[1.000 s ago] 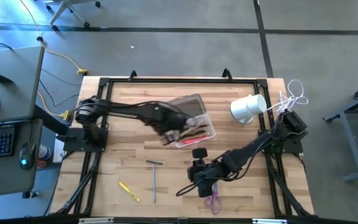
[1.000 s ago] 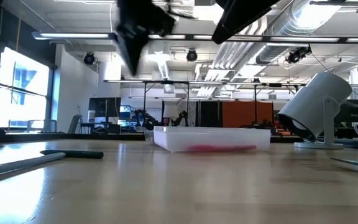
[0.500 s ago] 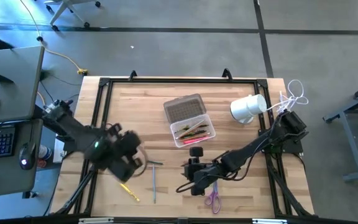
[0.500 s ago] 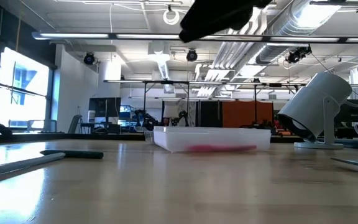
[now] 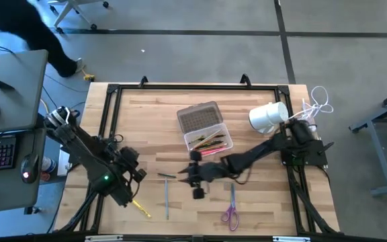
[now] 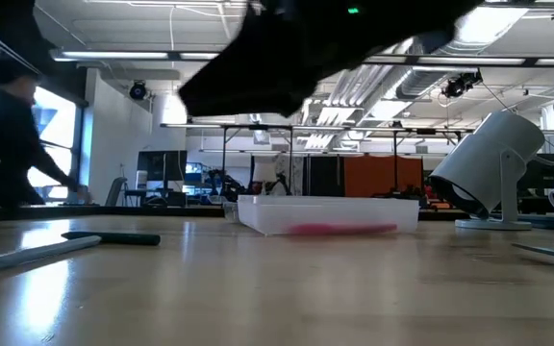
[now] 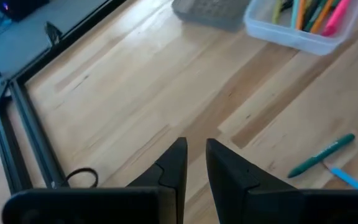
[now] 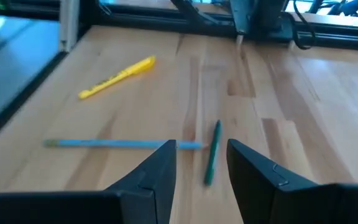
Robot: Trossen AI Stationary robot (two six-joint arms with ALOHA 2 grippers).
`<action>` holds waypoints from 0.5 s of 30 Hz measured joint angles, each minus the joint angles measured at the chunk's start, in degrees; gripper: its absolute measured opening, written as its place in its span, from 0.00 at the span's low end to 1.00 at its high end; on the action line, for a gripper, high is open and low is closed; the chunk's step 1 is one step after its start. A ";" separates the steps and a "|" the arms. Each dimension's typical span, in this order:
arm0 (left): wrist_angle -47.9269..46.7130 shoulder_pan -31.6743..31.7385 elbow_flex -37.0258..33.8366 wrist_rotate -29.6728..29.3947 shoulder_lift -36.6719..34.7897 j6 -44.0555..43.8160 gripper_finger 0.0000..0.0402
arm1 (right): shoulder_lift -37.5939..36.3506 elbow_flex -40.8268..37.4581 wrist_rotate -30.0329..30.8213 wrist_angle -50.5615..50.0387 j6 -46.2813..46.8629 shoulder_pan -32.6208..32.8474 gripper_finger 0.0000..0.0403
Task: Pick & place school supplies into a supply box
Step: Put the green crayon into the gray supply box
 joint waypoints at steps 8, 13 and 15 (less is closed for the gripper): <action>-0.36 2.77 -1.30 0.22 -1.91 -3.04 0.24 | 13.13 20.37 -2.08 -21.38 -1.32 -3.54 0.31; 0.16 2.73 -1.31 -0.02 -1.80 -1.18 0.24 | 20.05 25.43 -4.38 -21.71 2.05 -5.21 0.31; 0.79 2.71 -1.31 -0.11 -1.78 -0.73 0.24 | 22.10 26.13 -2.12 -21.56 3.02 -5.21 0.31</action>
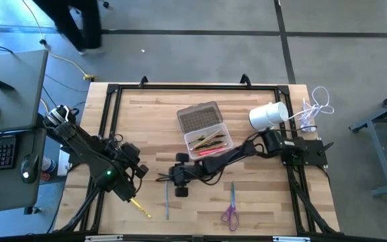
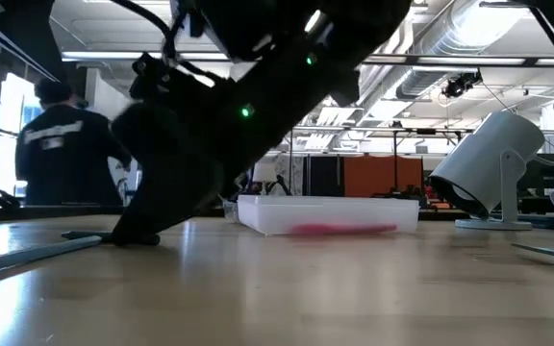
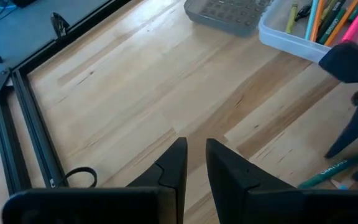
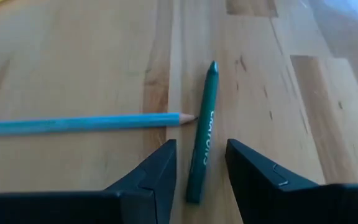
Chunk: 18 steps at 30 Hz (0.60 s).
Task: Pick & place school supplies into a supply box
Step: Put the green crayon into the gray supply box
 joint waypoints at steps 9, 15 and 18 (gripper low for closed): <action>0.08 -0.09 0.00 -0.22 0.00 0.29 0.24 | 1.65 -1.33 3.14 0.42 3.49 0.01 0.25; 0.62 -0.09 0.00 -3.51 0.00 0.29 0.24 | 1.54 -1.96 3.92 -0.82 3.43 0.20 0.03; 0.48 -0.09 0.00 -4.30 0.00 0.29 0.24 | 0.25 -2.09 3.92 -1.32 3.43 0.81 0.05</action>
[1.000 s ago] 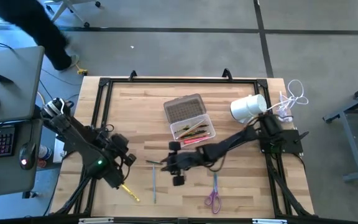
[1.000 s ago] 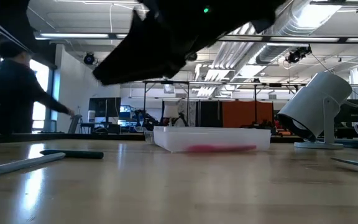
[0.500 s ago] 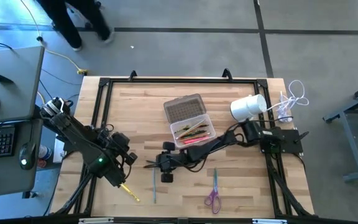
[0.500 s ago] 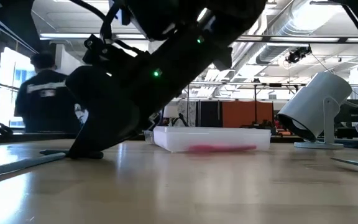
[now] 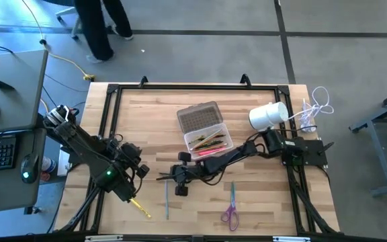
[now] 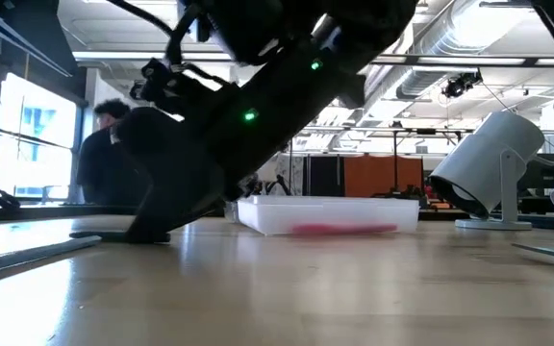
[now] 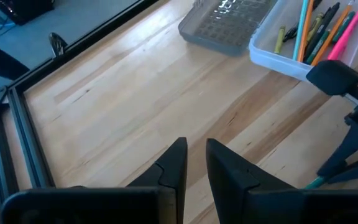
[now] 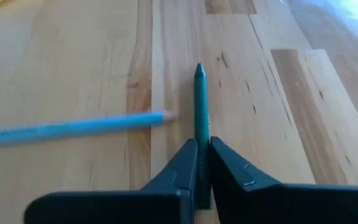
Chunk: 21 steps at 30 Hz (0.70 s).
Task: Pick & place school supplies into a supply box
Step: Put the green crayon into the gray supply box
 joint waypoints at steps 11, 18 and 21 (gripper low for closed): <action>0.10 0.00 0.00 0.06 0.02 0.00 0.24 | -17.37 -0.23 17.82 -27.28 -2.03 2.39 0.02; 0.20 0.00 0.00 0.21 0.02 -0.02 0.24 | -21.89 -0.22 25.45 -53.77 15.39 2.18 0.03; 0.47 0.00 0.00 0.19 0.02 -0.02 0.24 | -21.49 -2.92 25.51 -56.20 21.23 1.40 0.02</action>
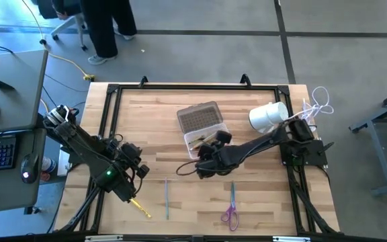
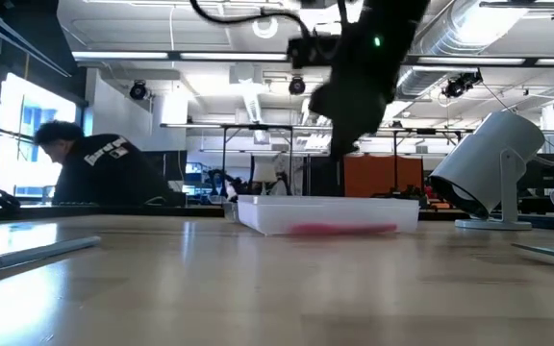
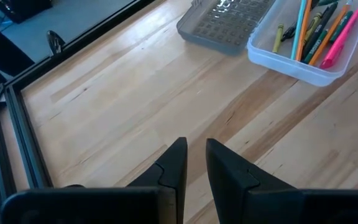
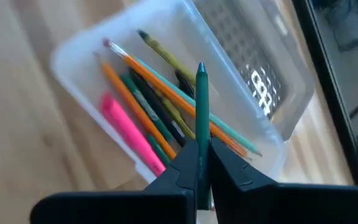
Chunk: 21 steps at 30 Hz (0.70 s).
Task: Pick & place school supplies into a supply box
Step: Put the green crayon into the gray supply box, then put the blue pencil into the gray supply box
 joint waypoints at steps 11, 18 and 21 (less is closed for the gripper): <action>0.23 0.00 0.00 0.02 0.00 -0.02 0.24 | -0.01 -11.51 -2.21 11.33 1.74 -3.10 0.09; 0.79 0.00 0.00 0.04 0.01 -0.02 0.24 | -0.10 -9.96 -2.05 13.77 -2.17 -3.65 0.19; 0.83 0.00 0.00 0.02 0.01 -0.02 0.24 | -0.12 -8.79 -1.53 16.63 -6.12 -2.92 0.22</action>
